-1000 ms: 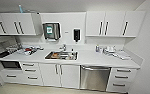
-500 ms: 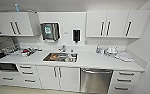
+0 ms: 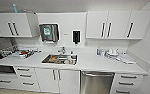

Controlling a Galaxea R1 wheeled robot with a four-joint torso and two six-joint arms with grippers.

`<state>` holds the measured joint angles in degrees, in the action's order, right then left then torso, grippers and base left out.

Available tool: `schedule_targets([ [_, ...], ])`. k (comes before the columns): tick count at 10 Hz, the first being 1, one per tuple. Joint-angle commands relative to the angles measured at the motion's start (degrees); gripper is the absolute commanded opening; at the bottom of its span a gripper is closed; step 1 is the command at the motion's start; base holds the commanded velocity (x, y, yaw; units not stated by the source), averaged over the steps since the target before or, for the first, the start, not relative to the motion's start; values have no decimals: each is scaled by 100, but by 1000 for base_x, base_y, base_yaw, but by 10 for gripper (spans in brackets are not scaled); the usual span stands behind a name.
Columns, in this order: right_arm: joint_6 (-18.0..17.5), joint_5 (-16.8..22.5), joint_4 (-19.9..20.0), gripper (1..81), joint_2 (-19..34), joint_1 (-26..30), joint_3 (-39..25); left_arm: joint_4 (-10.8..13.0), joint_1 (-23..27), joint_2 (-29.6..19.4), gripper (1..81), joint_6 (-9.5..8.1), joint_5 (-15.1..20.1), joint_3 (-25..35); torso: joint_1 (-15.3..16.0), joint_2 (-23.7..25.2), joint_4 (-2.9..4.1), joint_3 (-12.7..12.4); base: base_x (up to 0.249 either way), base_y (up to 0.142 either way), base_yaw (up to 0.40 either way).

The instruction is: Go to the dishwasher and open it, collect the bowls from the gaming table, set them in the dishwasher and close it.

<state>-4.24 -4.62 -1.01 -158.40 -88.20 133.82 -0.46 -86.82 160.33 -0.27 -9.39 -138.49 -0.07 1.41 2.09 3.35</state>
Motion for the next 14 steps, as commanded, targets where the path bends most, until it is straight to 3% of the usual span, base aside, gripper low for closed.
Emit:
schedule_targets([
  [1, 11, 304, -22, 811, 96, 228, -50, -24, 222, -88, 811, -8, 288, 23, 7, 0, 0, 0, 134, 0, 0],
  [14, 11, 304, -31, 811, 70, 192, -50, -15, 187, -80, 811, -8, 288, 41, 7, 4, 0, 0, 111, 0, 0],
])
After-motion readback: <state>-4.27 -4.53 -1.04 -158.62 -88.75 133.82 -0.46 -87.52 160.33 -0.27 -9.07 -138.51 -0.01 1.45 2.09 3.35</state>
